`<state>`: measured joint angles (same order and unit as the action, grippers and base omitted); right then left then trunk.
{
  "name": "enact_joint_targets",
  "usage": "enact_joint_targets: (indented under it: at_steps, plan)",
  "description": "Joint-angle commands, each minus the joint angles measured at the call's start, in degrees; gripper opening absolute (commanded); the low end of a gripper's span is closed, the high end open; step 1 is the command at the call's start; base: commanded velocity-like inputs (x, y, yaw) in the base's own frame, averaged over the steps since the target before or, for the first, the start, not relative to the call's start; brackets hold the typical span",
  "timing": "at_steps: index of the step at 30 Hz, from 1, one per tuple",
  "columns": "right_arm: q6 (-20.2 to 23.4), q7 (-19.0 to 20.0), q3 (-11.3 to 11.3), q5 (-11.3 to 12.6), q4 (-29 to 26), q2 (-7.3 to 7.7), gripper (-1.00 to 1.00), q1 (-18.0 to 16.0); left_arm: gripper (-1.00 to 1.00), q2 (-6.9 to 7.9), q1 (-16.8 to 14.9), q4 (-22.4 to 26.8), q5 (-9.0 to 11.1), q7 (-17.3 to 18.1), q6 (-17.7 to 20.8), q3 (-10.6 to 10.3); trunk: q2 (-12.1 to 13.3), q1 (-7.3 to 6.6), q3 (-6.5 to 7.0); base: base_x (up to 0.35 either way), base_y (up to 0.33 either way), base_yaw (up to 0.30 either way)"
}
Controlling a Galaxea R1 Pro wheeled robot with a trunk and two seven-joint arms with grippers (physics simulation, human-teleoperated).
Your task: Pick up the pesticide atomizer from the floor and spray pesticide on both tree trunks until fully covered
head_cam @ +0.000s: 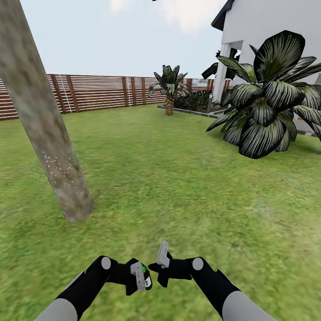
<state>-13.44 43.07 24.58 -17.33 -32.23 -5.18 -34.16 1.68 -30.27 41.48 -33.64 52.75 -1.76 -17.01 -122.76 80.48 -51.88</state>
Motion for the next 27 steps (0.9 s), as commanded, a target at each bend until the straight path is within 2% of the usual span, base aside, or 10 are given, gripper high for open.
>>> enact_joint_targets:
  at_steps: [1,27]
  plan:
    - [-0.4,0.0,-0.1,-0.6,0.0,-0.01,-1.0,0.0,-1.0,0.02,0.0,0.1,-0.3,0.1,-0.2,-0.1,0.0,-0.01,-0.05,0.0,0.0,0.0]
    - [-0.4,0.0,-0.1,-0.6,0.0,0.0,-1.0,0.0,-1.0,-0.36,0.0,0.1,-0.1,0.1,-0.3,-0.1,0.0,-0.01,-0.05,0.0,0.0,0.0]
